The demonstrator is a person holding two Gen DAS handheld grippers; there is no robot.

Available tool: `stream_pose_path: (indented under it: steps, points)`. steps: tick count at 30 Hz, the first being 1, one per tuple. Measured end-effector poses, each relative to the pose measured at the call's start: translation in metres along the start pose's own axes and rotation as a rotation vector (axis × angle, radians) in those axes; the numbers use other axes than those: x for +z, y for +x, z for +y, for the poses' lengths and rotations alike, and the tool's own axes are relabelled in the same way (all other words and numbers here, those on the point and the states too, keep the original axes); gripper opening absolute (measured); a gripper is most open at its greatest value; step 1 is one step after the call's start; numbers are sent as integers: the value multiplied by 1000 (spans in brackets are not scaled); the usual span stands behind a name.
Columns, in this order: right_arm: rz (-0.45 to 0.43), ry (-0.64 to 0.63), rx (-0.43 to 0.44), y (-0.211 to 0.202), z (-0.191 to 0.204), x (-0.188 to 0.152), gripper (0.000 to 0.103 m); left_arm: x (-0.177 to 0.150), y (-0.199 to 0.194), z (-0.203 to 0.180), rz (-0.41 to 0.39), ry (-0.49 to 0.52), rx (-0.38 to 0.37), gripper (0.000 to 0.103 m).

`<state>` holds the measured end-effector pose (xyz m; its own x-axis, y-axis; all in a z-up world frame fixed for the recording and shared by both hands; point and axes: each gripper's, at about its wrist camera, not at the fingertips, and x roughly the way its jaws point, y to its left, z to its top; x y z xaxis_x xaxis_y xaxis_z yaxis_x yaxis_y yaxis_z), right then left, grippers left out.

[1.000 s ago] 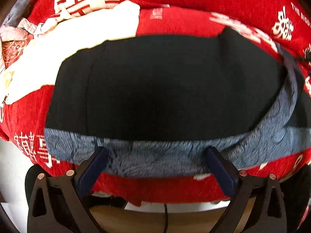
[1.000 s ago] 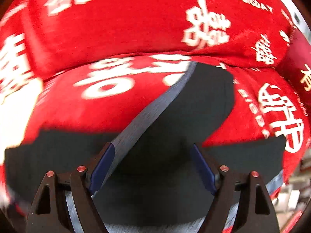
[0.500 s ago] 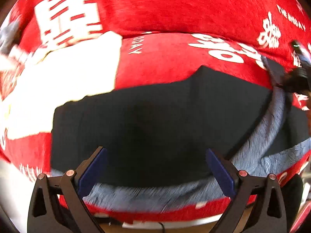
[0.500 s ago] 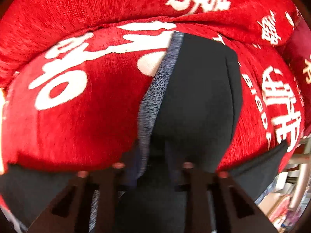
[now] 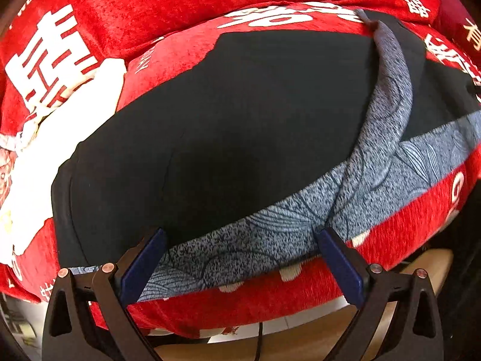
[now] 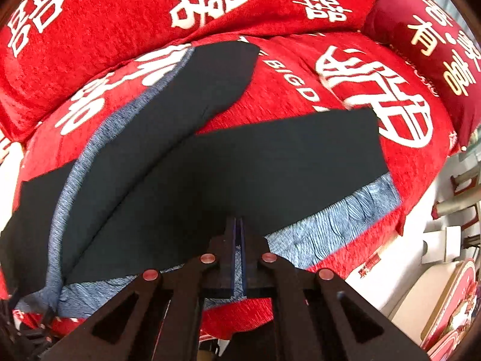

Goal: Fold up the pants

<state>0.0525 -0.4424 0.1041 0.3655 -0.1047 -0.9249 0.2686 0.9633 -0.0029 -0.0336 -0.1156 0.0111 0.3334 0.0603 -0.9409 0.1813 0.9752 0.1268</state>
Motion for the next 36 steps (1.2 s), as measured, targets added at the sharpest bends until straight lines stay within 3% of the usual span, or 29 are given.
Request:
stream_pose_path:
  steps: [1,3,4,7,9,12,14,16,17,18,19,21,22,26,31,34,36]
  points:
    - [-17,-3,3,-1,7,9,23,1,-1,0,2,0,-7,101]
    - [-54,-6,26,-1,24,37,94,0,-2,0,12,-8,-22,101]
    - [-87,3,51,1,34,58,100,0,-3,0,16,-6,-27,101]
    - [-44,15,26,26,62,106,102,-4,-15,6,-1,-21,-52,101]
    - [32,11,-71,59,82,141,101,-2,-24,14,-24,-54,-58,101]
    - [139,-2,-177,104,98,169,101,0,-28,27,-20,-109,-56,101]
    - [224,-22,-204,135,105,177,102,0,-25,39,9,-162,-81,101]
    - [309,-31,-183,156,104,171,99,2,-18,50,35,-199,-100,101]
    - [264,-5,-153,153,99,171,97,4,-16,52,38,-204,-102,101]
    - [240,14,-135,148,93,170,84,7,-14,54,35,-205,-99,101]
    - [227,10,-130,141,88,168,77,11,-12,56,31,-206,-99,101]
    - [204,4,-94,127,75,162,27,22,-11,56,21,-205,-113,101]
    - [196,25,-74,119,65,158,20,27,-13,53,13,-203,-118,101]
    - [72,105,-36,68,12,124,17,49,-19,43,-25,-197,-133,101]
    - [-80,181,-25,-2,-53,46,17,63,-7,24,8,-190,-151,101]
    - [-83,222,-16,-10,-83,4,8,53,2,1,46,-127,-131,101]
    - [-105,244,-16,-6,-103,-20,8,41,7,-19,59,-63,-93,101]
